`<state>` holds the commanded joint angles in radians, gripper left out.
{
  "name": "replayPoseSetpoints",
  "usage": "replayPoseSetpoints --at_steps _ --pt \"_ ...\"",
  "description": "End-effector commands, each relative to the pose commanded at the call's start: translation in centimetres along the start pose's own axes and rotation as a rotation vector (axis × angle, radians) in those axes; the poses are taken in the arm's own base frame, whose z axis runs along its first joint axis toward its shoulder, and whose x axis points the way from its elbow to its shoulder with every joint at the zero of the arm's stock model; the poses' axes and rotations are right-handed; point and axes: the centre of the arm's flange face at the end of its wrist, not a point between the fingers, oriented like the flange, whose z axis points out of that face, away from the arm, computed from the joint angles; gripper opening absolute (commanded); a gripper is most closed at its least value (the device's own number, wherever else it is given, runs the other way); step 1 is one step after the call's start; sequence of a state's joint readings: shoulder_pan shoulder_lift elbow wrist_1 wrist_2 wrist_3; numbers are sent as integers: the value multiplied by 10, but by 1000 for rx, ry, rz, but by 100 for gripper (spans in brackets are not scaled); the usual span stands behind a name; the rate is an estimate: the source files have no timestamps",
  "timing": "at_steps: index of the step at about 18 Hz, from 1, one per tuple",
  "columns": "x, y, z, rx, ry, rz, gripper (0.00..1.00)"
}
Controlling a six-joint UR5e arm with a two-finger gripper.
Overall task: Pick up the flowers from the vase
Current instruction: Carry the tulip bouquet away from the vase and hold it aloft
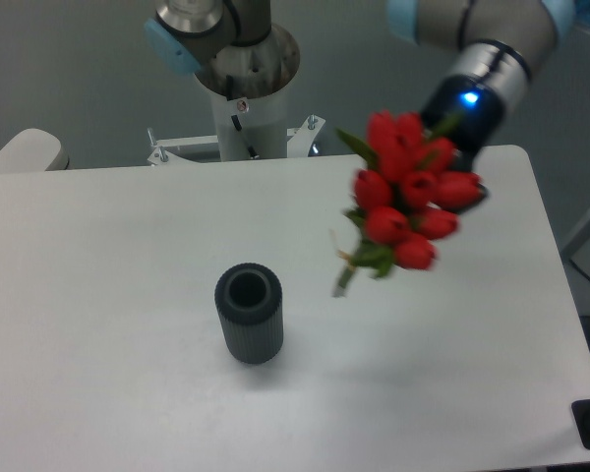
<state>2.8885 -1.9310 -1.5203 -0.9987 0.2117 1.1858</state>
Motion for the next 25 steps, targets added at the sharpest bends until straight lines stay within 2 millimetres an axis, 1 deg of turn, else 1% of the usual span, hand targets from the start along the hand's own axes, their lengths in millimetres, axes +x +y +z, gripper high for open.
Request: replayPoseSetpoints --at_steps 3,6,8,10,13,17,22,25 --pt "-28 16 -3 -1 -10 -14 34" --pt "-47 32 -3 -1 -15 -28 34" --pt "-55 40 -7 -2 -21 -25 34" --pt "-56 38 -9 -2 -25 -18 34" --pt "-54 44 -8 -4 -24 -7 34" --pt "-55 43 -11 -59 -48 22 34" --pt "-54 40 -5 -61 -43 41 34" --pt "-54 40 -5 -61 -43 39 34"
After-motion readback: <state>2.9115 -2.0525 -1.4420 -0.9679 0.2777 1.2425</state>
